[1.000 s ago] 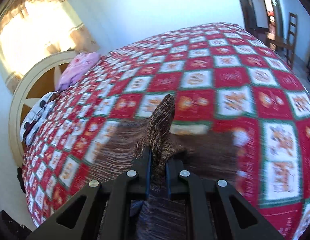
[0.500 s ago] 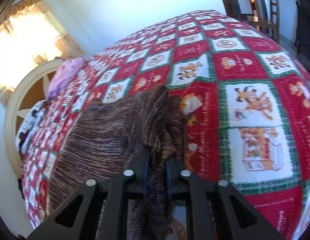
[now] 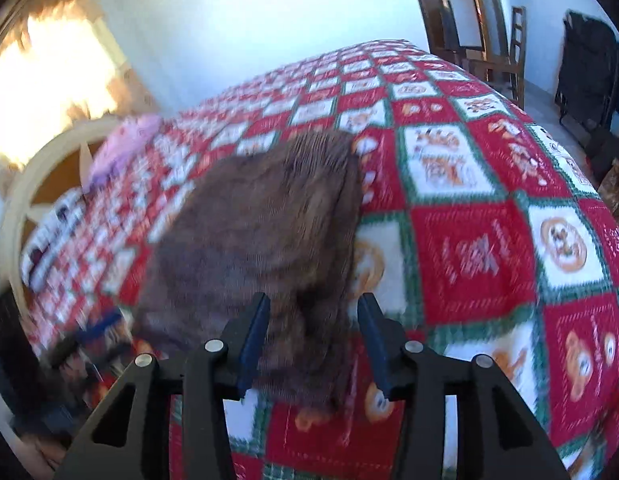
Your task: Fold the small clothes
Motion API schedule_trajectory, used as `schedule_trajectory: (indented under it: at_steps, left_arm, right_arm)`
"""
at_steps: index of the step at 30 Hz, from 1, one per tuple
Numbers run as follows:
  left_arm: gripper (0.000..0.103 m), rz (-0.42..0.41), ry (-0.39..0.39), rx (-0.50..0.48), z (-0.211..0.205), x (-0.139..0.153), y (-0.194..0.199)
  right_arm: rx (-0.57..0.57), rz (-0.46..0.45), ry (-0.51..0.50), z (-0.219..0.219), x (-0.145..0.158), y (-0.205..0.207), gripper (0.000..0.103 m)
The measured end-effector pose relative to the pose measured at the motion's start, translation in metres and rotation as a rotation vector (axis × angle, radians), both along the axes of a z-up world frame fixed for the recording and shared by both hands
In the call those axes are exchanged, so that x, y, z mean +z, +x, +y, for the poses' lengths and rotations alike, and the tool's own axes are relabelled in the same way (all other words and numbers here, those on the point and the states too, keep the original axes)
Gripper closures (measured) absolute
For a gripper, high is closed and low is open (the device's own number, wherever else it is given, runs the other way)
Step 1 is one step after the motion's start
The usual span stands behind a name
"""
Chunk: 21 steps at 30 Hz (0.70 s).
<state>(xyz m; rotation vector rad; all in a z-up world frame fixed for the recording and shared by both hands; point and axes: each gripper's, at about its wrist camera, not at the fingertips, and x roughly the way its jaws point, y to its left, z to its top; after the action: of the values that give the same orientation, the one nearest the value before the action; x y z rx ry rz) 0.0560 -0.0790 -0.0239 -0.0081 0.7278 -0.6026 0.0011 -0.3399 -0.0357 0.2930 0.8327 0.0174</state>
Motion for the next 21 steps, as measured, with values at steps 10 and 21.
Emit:
schedule_trajectory:
  at_steps: [10,21]
  left_arm:
    - [0.04,0.107,0.108,0.079,-0.012,-0.044,0.039]
    - [0.041,0.082,0.037,0.073,0.006,-0.009,0.039]
  right_arm:
    - [-0.042,0.033,-0.114,0.017,-0.021,-0.019,0.095]
    - [-0.007,-0.044,-0.069,-0.002,0.02,-0.037,0.093]
